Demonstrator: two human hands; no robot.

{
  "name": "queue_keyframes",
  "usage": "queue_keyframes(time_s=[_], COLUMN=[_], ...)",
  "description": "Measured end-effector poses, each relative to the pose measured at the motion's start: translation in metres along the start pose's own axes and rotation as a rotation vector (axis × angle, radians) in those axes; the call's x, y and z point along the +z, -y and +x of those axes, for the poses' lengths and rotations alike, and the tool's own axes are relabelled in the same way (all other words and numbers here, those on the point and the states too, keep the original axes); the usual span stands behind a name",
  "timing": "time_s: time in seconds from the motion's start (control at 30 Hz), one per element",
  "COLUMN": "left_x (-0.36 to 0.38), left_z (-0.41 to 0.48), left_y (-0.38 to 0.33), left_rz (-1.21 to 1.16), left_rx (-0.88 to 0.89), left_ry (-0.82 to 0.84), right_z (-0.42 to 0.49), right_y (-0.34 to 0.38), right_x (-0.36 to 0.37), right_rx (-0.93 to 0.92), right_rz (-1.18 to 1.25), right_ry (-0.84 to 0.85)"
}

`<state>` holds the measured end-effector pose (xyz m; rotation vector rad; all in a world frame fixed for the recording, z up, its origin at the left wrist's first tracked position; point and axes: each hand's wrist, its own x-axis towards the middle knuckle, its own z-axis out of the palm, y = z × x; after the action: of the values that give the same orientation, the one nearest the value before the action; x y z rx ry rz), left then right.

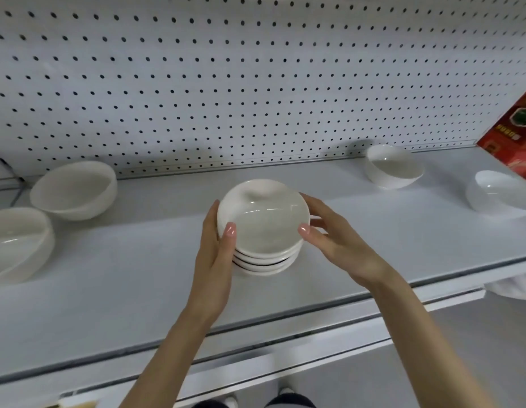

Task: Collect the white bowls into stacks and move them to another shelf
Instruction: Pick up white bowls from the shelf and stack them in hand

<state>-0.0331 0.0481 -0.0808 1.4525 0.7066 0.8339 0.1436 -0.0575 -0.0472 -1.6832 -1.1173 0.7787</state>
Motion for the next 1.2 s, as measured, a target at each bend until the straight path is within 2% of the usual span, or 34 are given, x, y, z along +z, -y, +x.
queue_keyframes(time_s=[0.13, 0.23, 0.4, 0.53, 0.83, 0.97, 1.2], left_x=[-0.003, -0.001, 0.010, 0.024, 0.111, 0.182, 0.327], left_z=[0.003, 0.003, 0.006, 0.006, -0.019, -0.043, -0.099], left_y=[0.004, 0.009, 0.007, 0.005, -0.010, -0.018, -0.030], left_rz=[-0.095, -0.167, -0.327, -0.336, -0.281, -0.360, -0.485], left_rx=[-0.048, -0.028, -0.055, -0.060, -0.013, -0.052, -0.122], left_ry=[0.064, 0.091, 0.060, 0.111, 0.426, 0.585, 0.723], right_z=[-0.005, -0.007, -0.013, -0.025, -0.093, -0.145, -0.246], right_y=[-0.016, -0.026, -0.018, -0.017, -0.039, -0.050, -0.070], right_x=[0.030, 0.057, 0.080, 0.071, 0.000, -0.051, -0.164], right_rx=[-0.049, -0.065, -0.064, -0.045, -0.084, -0.094, -0.095], right_rz=[0.298, 0.445, 0.533, 0.554, 0.520, 0.497, 0.343], right_ry=[0.024, -0.077, -0.281, -0.388, -0.641, -0.813, -0.978])
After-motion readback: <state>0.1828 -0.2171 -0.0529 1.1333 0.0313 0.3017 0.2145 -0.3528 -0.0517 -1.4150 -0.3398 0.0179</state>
